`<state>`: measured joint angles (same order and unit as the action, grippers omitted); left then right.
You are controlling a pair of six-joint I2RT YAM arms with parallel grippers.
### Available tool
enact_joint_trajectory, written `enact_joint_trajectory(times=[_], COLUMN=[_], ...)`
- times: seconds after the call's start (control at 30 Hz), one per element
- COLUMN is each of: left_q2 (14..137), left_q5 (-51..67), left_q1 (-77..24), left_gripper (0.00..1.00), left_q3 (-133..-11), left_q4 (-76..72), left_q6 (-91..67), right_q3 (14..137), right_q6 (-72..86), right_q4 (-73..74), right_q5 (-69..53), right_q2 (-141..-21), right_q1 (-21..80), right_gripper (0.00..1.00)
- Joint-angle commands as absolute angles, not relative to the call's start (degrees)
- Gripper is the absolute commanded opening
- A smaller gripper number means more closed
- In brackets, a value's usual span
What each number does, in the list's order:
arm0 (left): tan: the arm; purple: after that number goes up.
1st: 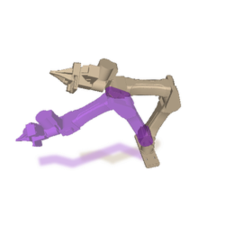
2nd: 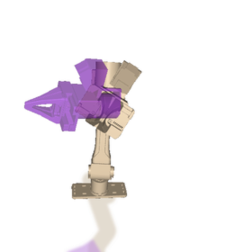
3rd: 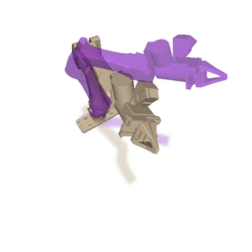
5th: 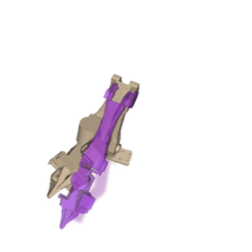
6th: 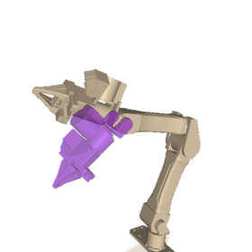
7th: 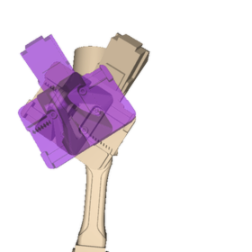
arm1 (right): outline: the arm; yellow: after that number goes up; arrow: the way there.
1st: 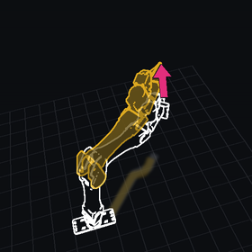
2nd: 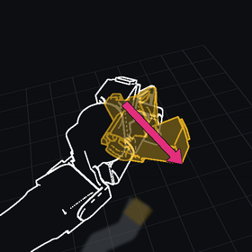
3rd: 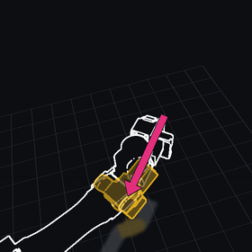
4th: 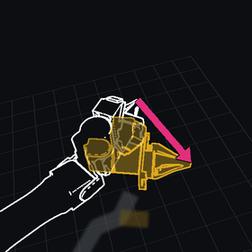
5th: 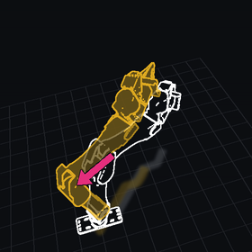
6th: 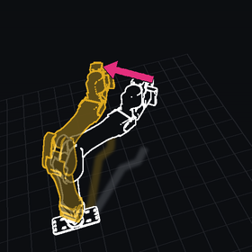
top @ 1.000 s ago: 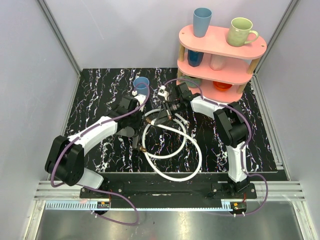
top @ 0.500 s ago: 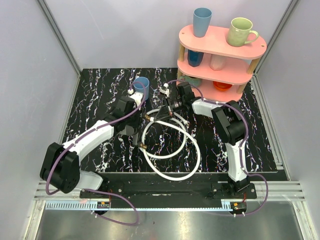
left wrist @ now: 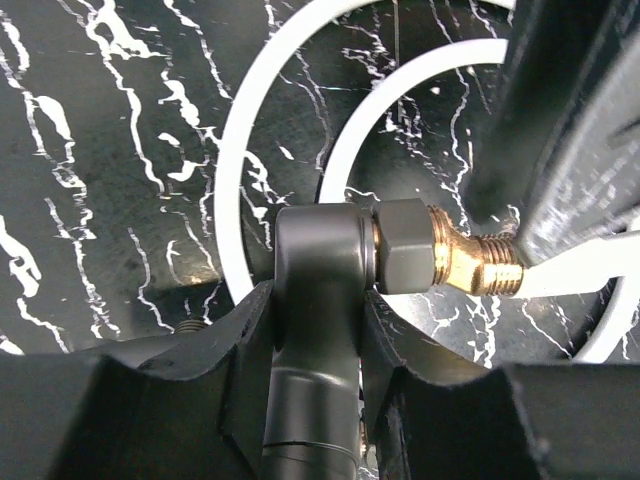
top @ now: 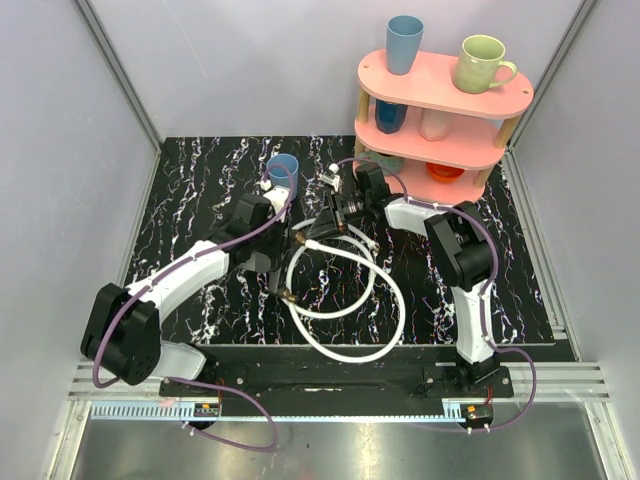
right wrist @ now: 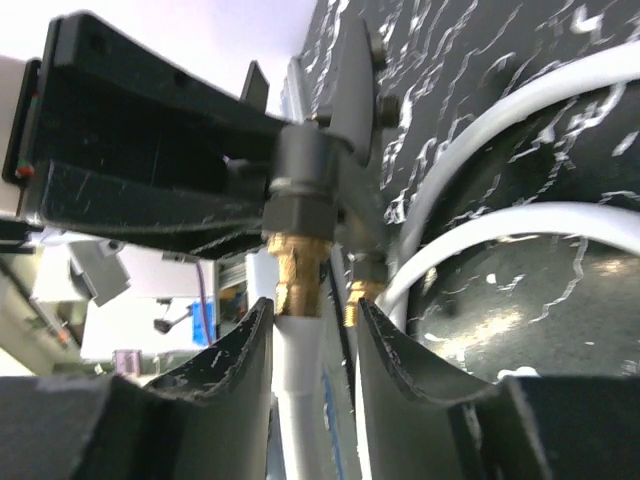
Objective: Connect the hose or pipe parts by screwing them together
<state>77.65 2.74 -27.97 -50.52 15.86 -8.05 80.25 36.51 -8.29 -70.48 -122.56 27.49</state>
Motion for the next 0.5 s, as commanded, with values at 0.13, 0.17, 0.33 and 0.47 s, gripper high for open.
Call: enact_joint_trajectory(times=[0.13, 0.17, 0.33, 0.47], left_q2=[80.41, 80.77, 83.49, 84.99], left_q5=[15.65, 14.86, 11.25, 13.27], left_q1=[-29.18, -29.18, -29.0, -27.87], left_gripper=[0.0, 0.0, 0.0, 0.0], left_q3=[-57.56, -57.83, -61.34, -65.02], left_q4=[13.44, 13.88, 20.03, 24.25], left_q6=[-10.72, -10.9, -11.25, -12.57], right_q3=[81.82, 82.0, 80.34, 71.93], right_q6=[25.85, 25.06, 13.82, 2.48], right_q4=[-0.89, 1.64, 4.04, -3.03], right_q5=[-56.18, -54.77, -43.09, -33.94], right_q2=[-116.55, -115.24, -108.03, -96.9], right_q1=[25.14, 24.7, 24.87, 25.75], right_gripper=[0.47, 0.47, 0.6, 0.75])
